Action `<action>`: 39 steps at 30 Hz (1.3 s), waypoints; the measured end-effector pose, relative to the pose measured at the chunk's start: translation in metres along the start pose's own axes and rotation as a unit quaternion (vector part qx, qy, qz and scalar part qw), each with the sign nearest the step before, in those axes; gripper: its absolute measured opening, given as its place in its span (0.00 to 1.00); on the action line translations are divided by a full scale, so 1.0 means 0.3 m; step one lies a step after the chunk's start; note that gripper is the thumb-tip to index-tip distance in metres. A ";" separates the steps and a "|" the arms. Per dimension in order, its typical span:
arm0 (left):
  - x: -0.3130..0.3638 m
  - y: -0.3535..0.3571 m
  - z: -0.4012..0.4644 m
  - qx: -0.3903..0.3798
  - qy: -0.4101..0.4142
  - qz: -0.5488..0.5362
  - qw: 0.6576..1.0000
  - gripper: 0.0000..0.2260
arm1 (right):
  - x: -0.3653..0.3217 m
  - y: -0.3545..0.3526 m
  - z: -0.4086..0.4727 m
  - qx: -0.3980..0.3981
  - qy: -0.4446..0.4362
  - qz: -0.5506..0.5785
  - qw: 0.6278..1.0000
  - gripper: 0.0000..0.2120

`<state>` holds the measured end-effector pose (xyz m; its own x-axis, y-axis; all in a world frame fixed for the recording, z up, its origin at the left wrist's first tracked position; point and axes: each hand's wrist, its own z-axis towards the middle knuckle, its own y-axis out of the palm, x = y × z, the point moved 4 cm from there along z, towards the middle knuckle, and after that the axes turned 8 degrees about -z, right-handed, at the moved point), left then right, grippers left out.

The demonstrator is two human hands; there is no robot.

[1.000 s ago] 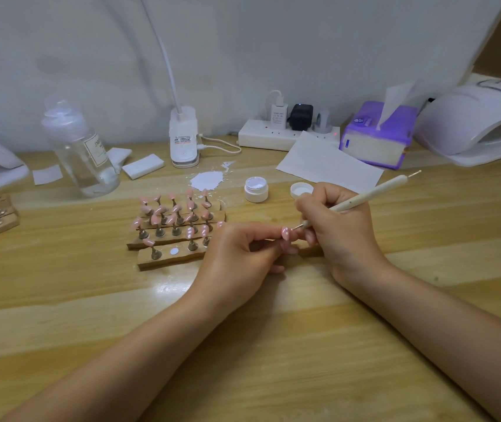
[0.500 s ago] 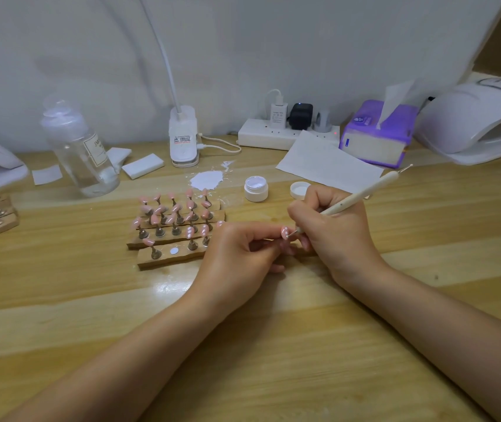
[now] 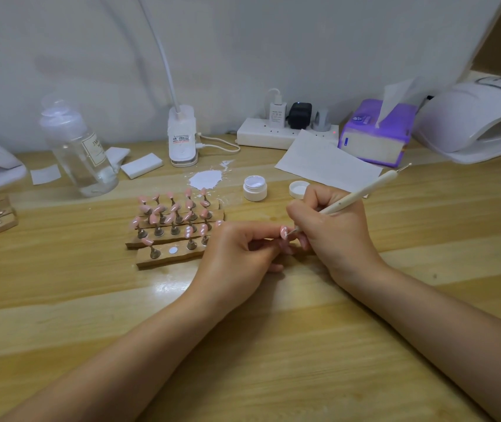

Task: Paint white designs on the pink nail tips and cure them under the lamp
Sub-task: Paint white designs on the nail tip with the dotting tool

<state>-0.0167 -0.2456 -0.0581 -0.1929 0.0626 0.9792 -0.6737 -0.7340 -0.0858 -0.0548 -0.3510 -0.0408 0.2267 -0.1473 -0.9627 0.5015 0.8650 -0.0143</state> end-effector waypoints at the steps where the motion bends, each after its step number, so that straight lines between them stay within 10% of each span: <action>1: 0.000 0.000 -0.001 0.000 0.000 0.001 1.000 0.22 | 0.000 0.000 0.000 -0.001 -0.001 -0.003 1.000 0.19; 29: 0.005 0.004 -0.001 0.021 -0.023 -0.049 0.998 0.10 | 0.039 -0.026 0.026 0.054 0.049 0.066 0.995 0.18; 39: 0.003 -0.007 -0.006 0.048 -0.043 -0.085 0.994 0.08 | 0.045 -0.012 0.025 -0.050 0.033 0.092 0.994 0.15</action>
<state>-0.0168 -0.2428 -0.0573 -0.0176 0.1374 0.9904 -0.6196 -0.7789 0.0970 -0.0473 -0.3596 -0.0518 0.2499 0.0457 -0.9672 0.3698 0.9187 0.1390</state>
